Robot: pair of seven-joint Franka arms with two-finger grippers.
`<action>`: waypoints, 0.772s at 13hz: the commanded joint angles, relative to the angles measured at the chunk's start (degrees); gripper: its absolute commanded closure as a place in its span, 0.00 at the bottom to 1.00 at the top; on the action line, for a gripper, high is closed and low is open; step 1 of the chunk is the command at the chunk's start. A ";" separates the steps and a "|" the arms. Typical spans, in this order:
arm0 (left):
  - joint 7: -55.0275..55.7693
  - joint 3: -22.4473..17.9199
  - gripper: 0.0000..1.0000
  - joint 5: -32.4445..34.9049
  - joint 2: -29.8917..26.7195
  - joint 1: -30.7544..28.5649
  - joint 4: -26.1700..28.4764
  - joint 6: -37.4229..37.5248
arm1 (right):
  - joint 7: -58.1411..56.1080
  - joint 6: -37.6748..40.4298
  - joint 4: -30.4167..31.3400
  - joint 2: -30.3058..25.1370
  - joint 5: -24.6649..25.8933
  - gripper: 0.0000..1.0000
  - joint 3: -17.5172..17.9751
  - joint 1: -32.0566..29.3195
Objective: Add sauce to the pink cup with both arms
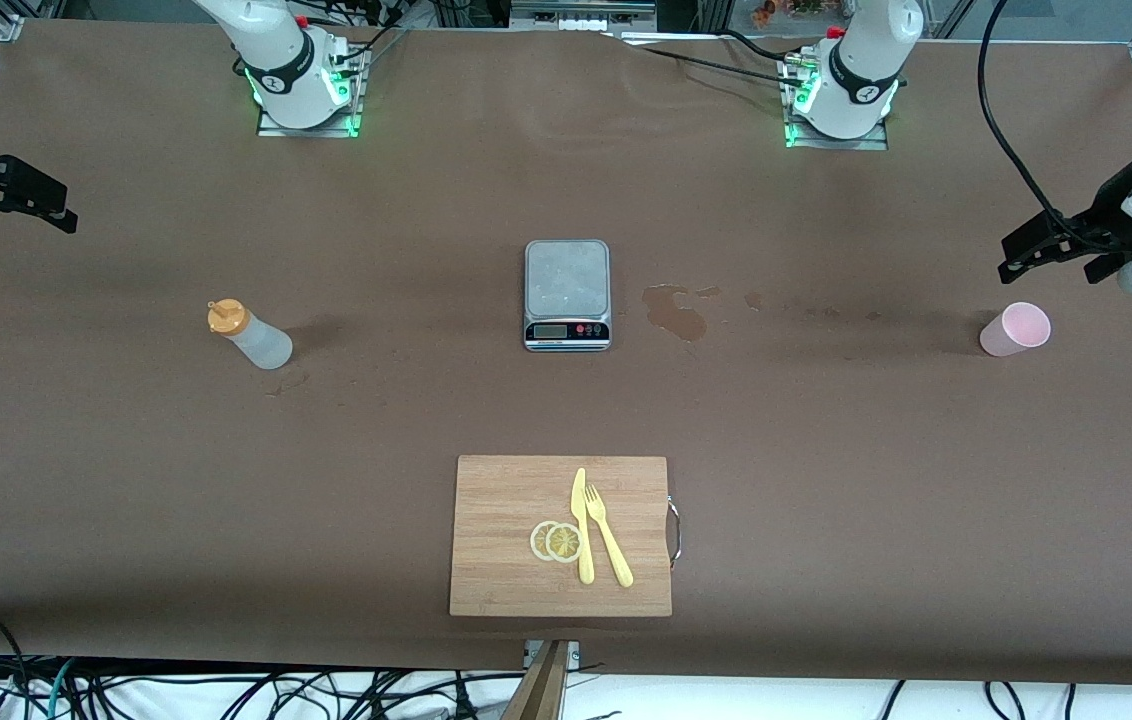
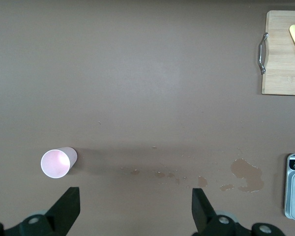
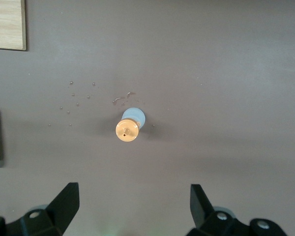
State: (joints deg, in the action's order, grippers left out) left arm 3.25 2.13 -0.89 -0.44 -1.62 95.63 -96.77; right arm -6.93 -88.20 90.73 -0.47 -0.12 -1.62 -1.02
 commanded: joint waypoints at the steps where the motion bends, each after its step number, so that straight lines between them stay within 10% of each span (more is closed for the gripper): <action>1: -0.43 0.41 0.00 -1.14 0.62 -0.58 -1.50 1.40 | 0.51 0.31 -1.26 0.47 -0.05 0.00 -0.22 0.05; 10: -0.09 -0.02 0.00 -0.70 0.27 -0.40 -0.98 1.67 | 0.51 0.31 -1.26 0.47 -0.06 0.00 -0.14 0.05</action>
State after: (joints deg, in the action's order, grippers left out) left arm 3.26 2.13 -0.89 -0.39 -1.62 95.63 -96.41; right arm -6.93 -88.21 90.73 -0.47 -0.12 -1.63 -1.02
